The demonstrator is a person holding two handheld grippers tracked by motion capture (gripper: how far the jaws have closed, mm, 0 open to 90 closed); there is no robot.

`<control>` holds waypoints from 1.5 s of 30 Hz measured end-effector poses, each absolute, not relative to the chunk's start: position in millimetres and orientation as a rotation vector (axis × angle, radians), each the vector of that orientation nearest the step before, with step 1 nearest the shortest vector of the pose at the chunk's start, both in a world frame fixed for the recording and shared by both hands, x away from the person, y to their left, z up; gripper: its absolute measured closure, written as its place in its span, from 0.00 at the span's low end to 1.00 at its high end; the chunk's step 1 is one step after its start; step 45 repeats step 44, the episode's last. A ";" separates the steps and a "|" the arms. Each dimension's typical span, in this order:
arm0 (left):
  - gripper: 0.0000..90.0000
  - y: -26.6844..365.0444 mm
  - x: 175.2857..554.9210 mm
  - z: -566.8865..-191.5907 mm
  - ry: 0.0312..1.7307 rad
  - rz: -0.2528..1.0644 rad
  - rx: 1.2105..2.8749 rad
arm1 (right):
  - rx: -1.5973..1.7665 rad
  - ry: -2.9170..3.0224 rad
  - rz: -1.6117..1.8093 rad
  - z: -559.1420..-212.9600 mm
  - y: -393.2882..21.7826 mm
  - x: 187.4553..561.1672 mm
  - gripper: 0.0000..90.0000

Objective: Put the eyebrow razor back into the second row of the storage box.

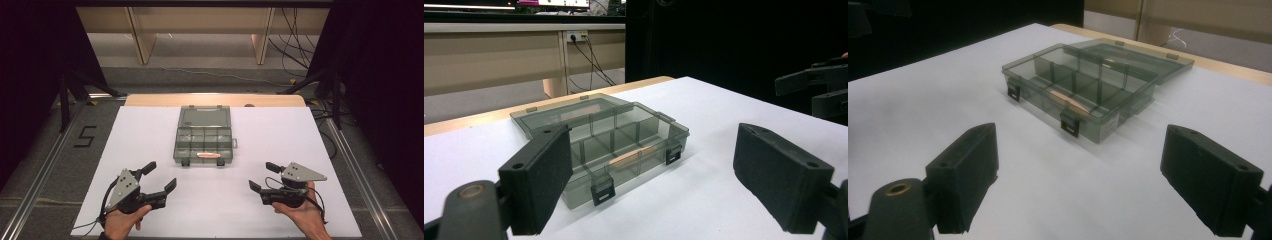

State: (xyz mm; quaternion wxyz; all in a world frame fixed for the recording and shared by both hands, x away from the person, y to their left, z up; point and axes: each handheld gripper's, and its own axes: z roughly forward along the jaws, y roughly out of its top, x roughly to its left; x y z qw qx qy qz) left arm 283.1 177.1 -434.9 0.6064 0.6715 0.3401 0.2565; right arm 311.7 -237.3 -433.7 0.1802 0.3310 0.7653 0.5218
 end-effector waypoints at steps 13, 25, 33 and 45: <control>0.18 177.0 283.4 -434.5 0.781 0.596 1.552 | 0.959 2.134 1.471 -437.6 -244.0 300.6 0.18; 0.18 177.0 283.0 -434.5 0.783 0.596 1.556 | 0.970 2.117 1.470 -437.4 -246.5 297.2 0.18; 0.18 177.6 282.8 -434.5 0.782 0.598 1.557 | 0.962 2.110 1.465 -436.5 -246.1 298.1 0.18; 0.18 177.2 283.1 -434.7 0.783 0.600 1.561 | 0.964 2.106 1.475 -436.2 -247.5 299.3 0.18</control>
